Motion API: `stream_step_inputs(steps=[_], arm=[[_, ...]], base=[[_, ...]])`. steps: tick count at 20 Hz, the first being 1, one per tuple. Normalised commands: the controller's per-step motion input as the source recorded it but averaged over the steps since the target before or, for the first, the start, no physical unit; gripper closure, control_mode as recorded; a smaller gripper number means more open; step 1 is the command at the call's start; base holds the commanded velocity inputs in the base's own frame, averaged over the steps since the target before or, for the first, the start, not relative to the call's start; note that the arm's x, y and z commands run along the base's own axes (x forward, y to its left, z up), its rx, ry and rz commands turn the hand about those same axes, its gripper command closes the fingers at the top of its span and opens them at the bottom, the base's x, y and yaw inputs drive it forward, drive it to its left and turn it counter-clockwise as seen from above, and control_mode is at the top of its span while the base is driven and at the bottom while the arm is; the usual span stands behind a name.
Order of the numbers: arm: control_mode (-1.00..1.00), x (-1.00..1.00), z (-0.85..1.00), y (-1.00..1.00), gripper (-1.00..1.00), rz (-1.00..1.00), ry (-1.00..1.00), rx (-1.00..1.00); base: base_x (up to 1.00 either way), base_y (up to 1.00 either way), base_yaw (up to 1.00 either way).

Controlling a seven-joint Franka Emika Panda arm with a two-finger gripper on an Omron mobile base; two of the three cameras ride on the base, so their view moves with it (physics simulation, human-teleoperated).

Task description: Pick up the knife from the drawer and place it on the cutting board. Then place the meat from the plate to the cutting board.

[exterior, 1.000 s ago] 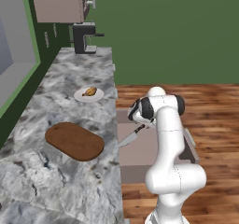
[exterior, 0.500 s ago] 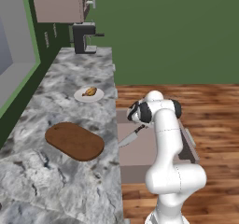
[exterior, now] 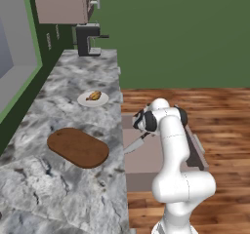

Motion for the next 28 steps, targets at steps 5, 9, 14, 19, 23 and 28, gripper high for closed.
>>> stream_step_inputs(steps=[5,9,14,19,23,28], arm=[[-1.0,0.01,-0.02,0.0,1.0,0.0,0.0,0.0],[-1.0,0.0,0.0,0.0,1.0,0.0,0.0,0.0],[-1.0,-0.01,0.25,0.0,1.0,-0.02,-0.02,0.0],[-1.0,0.0,1.0,0.0,1.0,-0.13,-0.02,0.0],[-1.0,-0.01,1.0,0.0,1.0,-0.06,0.0,0.0],[-1.0,-0.54,0.73,-0.54,1.0,0.01,-0.03,-0.06]], base=[[0.0,0.0,0.0],[0.0,0.0,0.0],[0.0,0.0,0.0],[0.0,0.0,0.0],[0.0,0.0,0.0],[0.0,0.0,0.0]])
